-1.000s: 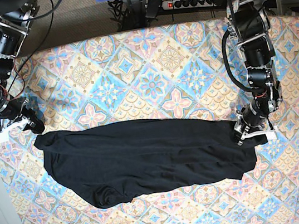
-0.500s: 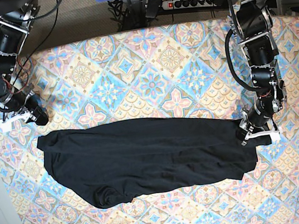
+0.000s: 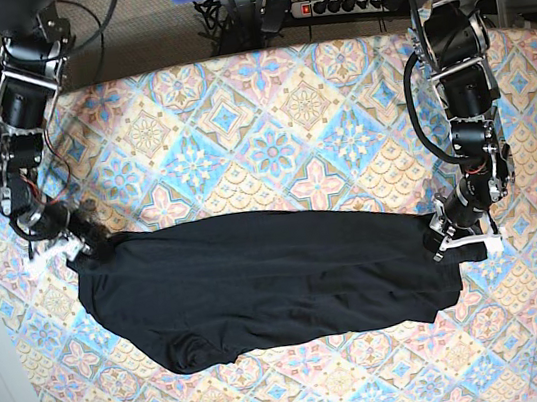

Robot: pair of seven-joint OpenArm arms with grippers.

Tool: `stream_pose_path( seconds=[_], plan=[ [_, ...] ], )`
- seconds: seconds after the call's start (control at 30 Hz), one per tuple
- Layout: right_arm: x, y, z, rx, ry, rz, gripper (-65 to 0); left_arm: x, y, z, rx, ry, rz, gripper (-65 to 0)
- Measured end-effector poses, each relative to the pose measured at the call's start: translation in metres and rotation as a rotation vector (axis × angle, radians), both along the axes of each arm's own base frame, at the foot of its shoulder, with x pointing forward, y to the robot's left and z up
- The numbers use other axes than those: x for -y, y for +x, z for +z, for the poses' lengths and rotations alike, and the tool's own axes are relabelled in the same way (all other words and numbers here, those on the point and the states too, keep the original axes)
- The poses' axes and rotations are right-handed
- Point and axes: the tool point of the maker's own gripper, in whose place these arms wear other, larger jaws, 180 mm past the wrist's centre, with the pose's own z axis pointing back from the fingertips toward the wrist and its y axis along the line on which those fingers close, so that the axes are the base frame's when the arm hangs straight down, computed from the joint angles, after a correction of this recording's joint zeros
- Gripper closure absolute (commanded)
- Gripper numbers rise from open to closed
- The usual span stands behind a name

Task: Layout the t-shirt on the table in an organized manner, then fold the t-shirt properly
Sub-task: 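Lower the shirt with both grippers, dragging it across the table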

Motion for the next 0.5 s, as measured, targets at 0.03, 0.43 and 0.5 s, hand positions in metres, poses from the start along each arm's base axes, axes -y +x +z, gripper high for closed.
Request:
stream_pose_path(
  seconds=[0.03, 0.43, 0.5],
  plan=[
    [-0.001, 0.004, 0.003, 0.006, -0.004, 0.007, -24.8, -0.001, 0.0, 0.0, -0.001, 0.002, 0.001, 0.0],
    [-0.003, 0.003, -0.02, -0.061, 0.045, -0.019, -24.8, 0.0, 0.0, 0.0, -0.001, 0.0, 0.0, 0.0],
    [-0.003, 0.003, -0.02, -0.062, 0.044, -0.019, -24.8, 0.0, 0.0, 0.0, -0.001, 0.0, 0.0, 0.0]
  ],
)
